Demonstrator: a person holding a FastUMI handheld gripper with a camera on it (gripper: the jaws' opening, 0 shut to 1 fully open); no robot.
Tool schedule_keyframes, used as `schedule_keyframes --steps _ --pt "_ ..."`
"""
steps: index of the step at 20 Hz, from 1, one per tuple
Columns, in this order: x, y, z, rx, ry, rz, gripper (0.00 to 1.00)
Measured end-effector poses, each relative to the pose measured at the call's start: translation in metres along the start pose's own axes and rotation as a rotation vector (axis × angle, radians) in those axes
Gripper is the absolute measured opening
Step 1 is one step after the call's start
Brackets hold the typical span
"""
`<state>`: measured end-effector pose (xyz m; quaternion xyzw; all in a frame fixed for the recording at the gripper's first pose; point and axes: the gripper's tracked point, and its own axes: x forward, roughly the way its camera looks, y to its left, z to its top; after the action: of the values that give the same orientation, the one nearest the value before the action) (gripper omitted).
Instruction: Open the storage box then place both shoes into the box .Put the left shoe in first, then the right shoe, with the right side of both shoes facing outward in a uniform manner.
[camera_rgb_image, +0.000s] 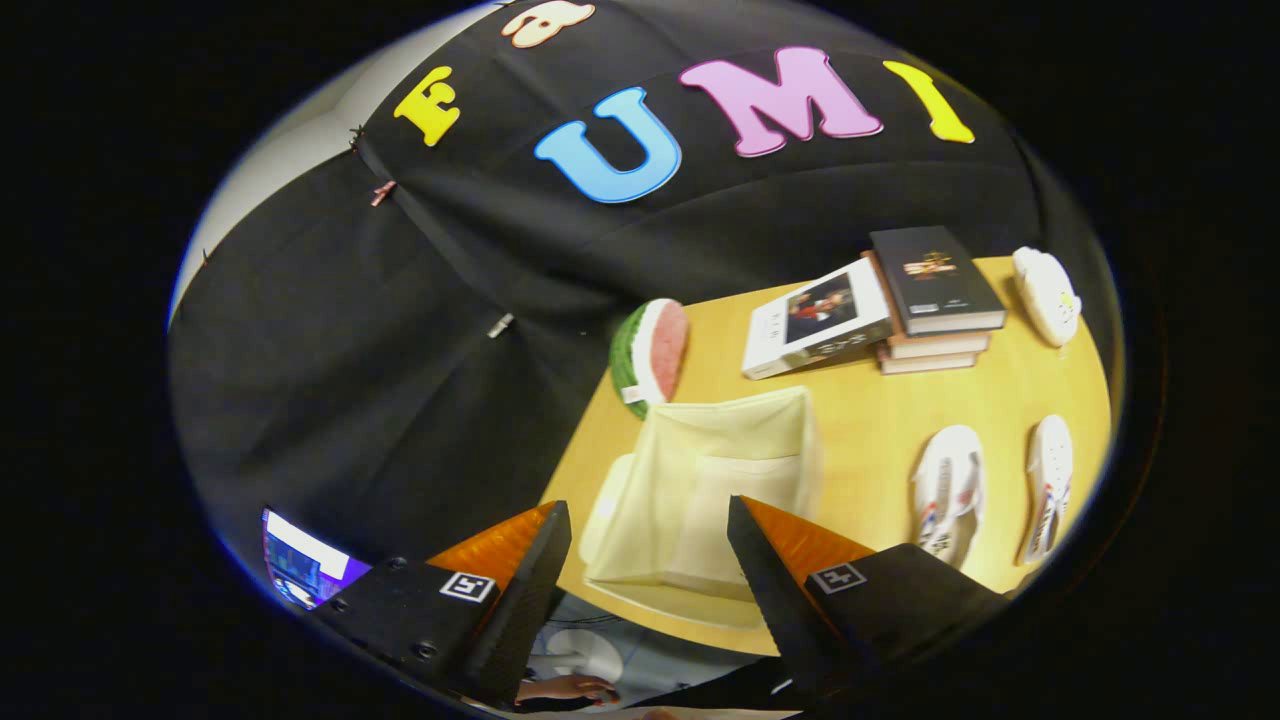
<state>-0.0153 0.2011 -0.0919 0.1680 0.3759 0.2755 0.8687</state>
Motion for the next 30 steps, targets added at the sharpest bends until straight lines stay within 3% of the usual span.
schedule_keyframes --steps 5,8,11,15,22,28,30 --pt "-0.016 -0.135 -0.019 -0.160 -0.001 -0.333 0.98" --pt "-0.021 -0.197 -0.041 -0.326 0.072 -0.440 0.98" --pt "-0.007 -0.232 -0.068 -0.406 0.120 -0.442 0.98" --pt "0.018 -0.276 -0.102 -0.292 0.209 -0.472 0.99" --pt "0.065 -0.320 -0.099 -0.229 0.251 -0.497 0.96" --pt "0.098 -0.324 -0.103 -0.123 0.270 -0.425 0.76" --pt "0.104 -0.316 -0.103 -0.051 0.253 -0.384 0.59"
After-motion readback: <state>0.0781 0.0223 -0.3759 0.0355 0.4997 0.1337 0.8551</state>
